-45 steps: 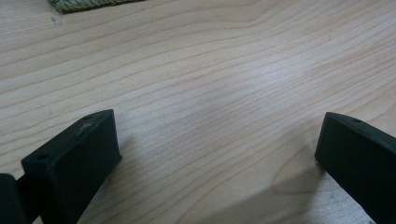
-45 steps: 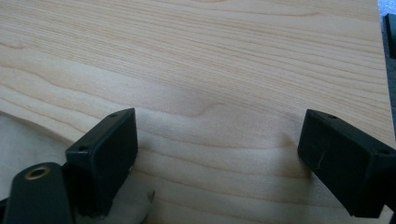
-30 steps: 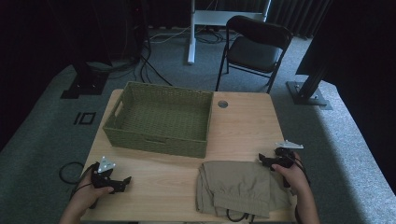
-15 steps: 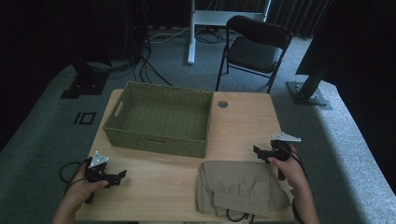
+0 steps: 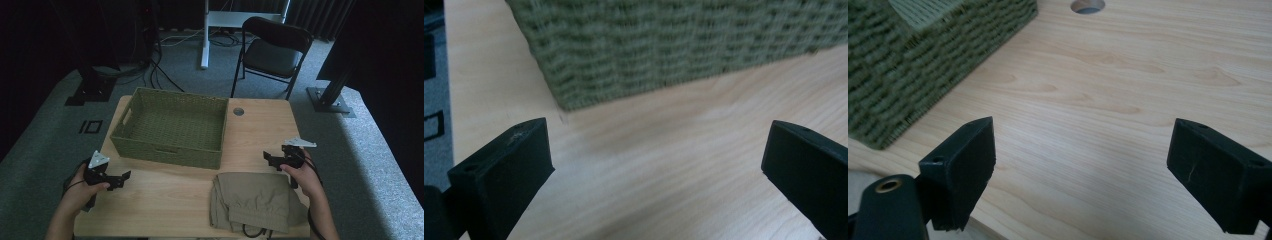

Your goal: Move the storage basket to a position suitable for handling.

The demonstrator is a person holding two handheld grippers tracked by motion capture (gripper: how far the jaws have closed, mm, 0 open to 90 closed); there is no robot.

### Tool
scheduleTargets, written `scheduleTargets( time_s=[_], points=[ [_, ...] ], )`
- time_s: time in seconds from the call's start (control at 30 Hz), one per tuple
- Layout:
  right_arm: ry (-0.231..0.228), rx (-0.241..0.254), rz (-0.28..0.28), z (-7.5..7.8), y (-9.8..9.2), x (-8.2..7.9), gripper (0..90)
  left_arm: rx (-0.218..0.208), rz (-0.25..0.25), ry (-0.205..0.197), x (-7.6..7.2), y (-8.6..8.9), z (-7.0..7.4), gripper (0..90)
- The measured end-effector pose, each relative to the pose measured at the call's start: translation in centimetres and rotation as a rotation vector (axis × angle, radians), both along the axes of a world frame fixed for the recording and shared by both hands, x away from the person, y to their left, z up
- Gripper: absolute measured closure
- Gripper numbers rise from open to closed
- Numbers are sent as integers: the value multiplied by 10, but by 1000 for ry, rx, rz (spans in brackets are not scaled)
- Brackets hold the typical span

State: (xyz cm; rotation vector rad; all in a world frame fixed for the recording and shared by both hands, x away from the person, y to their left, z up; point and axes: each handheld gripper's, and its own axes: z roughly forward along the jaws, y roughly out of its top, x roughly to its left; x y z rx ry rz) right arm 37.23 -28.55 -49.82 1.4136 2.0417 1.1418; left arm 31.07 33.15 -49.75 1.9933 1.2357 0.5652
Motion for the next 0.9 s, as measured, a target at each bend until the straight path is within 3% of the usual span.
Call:
scheduleTargets(
  time_s=[0.13, 0.43, 0.6, 0.7, 0.9],
  points=[
    [-6, 6, 19, 3, 7, 1, 118, 1, 10, -40, 1, 0, 11, 7],
    [-29, 9, 46, 10, 16, -1, 118, -20, 19, -89, 8, 5, 33, 7],
    [-50, 29, 69, 16, 22, 1, 117, -44, 19, -113, 19, 8, 51, 6],
    [-60, 51, 84, 20, 30, 2, 117, -10, 14, -130, 27, 5, 64, 7],
    [-82, 66, 95, 26, 43, 5, 117, -23, 10, -137, 46, 2, 74, 7]
  ],
)
